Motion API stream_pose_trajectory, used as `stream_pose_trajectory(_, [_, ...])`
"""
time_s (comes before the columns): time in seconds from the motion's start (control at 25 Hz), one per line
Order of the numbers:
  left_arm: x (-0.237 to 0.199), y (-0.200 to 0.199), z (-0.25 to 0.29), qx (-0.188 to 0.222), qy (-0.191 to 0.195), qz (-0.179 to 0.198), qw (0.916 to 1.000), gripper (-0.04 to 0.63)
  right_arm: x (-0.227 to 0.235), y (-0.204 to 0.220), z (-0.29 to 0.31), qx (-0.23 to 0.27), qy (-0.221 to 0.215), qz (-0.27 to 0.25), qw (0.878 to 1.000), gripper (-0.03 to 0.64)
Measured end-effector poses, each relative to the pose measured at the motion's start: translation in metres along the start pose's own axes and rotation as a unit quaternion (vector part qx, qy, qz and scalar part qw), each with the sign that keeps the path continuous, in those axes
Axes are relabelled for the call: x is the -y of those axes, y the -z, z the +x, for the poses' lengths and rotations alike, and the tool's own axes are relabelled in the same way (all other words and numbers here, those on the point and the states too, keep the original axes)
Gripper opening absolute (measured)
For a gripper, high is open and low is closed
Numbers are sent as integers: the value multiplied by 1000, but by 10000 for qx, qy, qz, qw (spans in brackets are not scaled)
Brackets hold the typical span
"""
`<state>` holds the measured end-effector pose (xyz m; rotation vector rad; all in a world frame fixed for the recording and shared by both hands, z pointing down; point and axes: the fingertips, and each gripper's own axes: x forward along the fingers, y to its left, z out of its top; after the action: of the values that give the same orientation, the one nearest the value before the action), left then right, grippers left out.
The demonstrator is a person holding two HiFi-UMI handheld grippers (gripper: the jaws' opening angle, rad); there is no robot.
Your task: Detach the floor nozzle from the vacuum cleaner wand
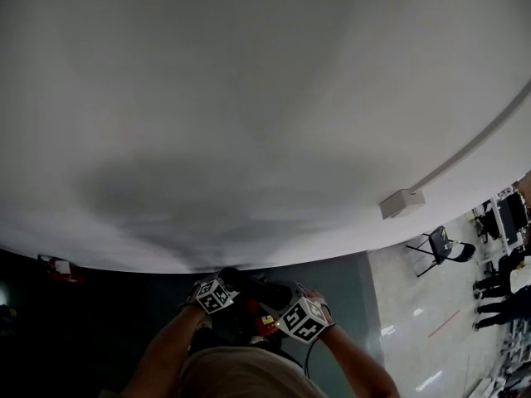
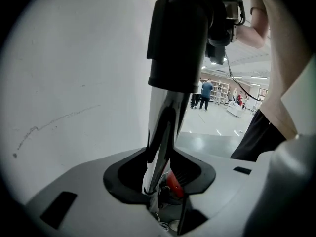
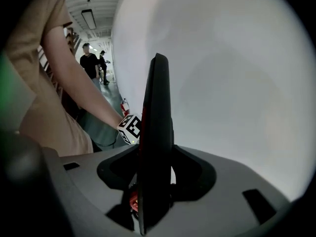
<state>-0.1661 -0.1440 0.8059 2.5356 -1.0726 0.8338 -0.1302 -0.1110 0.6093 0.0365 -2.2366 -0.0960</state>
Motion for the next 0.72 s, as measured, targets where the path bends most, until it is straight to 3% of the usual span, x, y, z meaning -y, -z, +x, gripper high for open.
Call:
stream_pose_trajectory(0.16, [4, -2, 1, -25, -239, -135, 9996, 150, 16, 5, -3, 328, -1083, 102, 9935, 209])
stream_pose_trajectory(0.24, [-4, -2, 7, -35, -328, -346, 9989, 150, 25, 3, -3, 296, -836, 133, 9960, 206])
stream_pose_trajectory(0.4, [-18, 0, 10, -77, -213, -727, 9971, 152, 17, -6, 1, -32, 355, 112, 9993, 206])
stream_pose_trajectory(0.48, [-14, 4, 7, -83, -123, -776, 9969, 153, 9, -6, 1, 72, 416, 206, 9989, 206])
stream_pose_trajectory(0.56, [-12, 5, 4, -121, -147, -602, 9980, 152, 12, -5, -1, 239, 108, 142, 9996, 206])
stream_pose_trajectory(0.72, [-4, 10, -3, -536, -154, 216, 9982, 111, 31, 7, -9, 387, -602, -65, 9974, 206])
